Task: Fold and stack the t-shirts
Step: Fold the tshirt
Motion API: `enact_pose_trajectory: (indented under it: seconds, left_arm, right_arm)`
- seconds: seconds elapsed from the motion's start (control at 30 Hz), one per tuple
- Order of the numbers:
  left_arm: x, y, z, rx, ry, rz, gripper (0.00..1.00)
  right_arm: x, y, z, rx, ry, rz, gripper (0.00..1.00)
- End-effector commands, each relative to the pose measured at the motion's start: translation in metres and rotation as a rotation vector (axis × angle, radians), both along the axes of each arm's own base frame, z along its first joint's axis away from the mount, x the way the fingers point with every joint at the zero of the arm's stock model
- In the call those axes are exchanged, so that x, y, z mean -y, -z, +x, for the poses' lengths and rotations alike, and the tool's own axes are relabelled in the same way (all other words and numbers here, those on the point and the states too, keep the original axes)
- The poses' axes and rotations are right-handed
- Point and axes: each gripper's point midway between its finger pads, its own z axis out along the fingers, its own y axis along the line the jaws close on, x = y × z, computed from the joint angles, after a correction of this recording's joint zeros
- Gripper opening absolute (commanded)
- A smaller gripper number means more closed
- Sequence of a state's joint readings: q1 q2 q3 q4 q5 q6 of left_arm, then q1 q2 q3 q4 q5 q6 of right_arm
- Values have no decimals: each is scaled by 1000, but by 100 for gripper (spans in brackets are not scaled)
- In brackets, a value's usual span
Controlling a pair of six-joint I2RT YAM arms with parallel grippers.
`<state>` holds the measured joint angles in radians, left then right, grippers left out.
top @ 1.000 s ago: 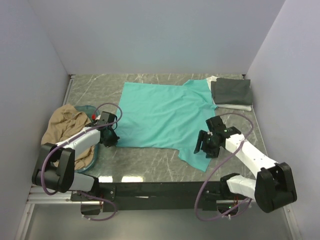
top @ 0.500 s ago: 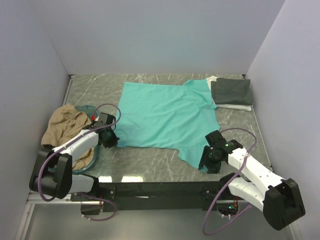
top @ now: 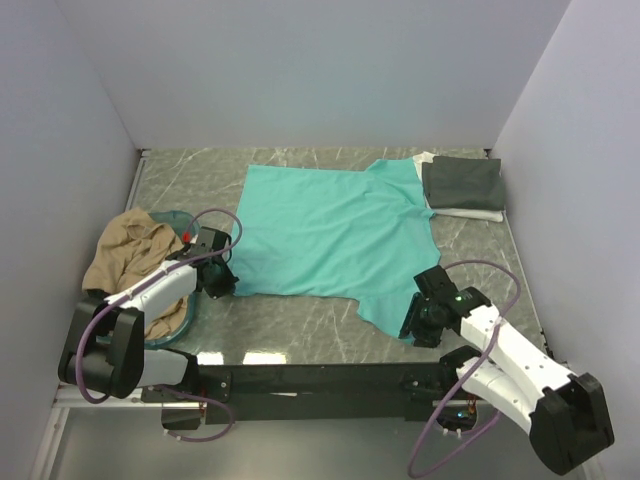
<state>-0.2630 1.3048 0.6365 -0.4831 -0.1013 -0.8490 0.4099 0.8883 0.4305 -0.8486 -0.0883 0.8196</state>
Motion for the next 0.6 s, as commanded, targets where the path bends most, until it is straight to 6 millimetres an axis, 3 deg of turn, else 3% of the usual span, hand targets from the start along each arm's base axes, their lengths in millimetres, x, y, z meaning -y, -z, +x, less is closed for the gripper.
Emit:
enact_pose_trajectory:
  seconds: [0.0,0.3,0.57]
  left_arm:
    - [3,-6,4,21,32,-9,1]
    - [4,-5,8,15,50,-2,1]
    - [4,-5,7,17,44,-4,1]
  right_arm:
    - [7,-7,9,56,57,-34,51]
    - [8,7,5,0,57,-58,49]
    - [10,11,5,-19,50,-76,29]
